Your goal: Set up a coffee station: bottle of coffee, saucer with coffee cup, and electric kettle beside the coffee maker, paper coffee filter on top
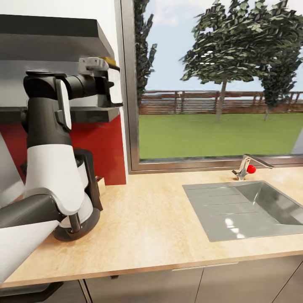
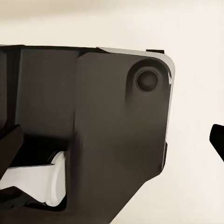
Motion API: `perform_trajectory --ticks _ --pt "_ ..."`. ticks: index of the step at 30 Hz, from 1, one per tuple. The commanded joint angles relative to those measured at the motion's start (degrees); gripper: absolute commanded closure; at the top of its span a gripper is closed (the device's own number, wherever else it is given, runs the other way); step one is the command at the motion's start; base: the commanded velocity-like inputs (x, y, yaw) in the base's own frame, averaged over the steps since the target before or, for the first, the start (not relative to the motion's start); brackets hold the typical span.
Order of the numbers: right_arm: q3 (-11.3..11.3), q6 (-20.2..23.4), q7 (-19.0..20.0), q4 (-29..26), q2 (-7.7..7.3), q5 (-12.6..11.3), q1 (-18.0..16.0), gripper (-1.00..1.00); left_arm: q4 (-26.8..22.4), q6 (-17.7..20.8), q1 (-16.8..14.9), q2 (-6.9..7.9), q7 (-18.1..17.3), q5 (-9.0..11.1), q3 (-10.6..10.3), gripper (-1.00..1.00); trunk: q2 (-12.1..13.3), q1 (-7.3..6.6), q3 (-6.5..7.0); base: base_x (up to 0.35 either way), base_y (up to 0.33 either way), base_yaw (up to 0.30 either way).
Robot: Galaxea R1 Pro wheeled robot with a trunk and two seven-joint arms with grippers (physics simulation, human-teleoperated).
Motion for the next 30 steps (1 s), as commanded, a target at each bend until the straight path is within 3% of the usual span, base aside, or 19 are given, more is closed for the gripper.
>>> perform_trajectory --ticks 1,14,23,30 --pt "-0.01 -0.17 0.19 0.05 -0.02 0.00 -0.02 -1.00 -0.06 0.13 0.43 -0.13 -1.02 0.04 0.18 1.00 -0.05 0.02 -0.02 0.000 0.000 0.000" --pt "-0.03 -0.18 0.19 0.05 -0.02 0.00 -0.02 -1.00 -0.22 1.64 4.54 -0.33 -1.57 12.19 -3.61 1.00 -0.05 0.02 -0.02 0.000 0.000 0.000" --pt "-0.04 -0.17 0.19 0.05 -0.02 0.00 0.00 -1.00 -2.52 3.37 7.34 -0.33 -1.58 15.52 -6.85 1.00 -0.05 0.02 -0.02 0.000 0.000 0.000" --pt "0.00 -0.16 0.19 0.00 -0.02 0.00 -0.02 -1.00 -6.02 3.00 13.60 -0.33 -1.34 15.90 -7.66 1.00 -0.05 0.02 -0.02 0.000 0.000 0.000"
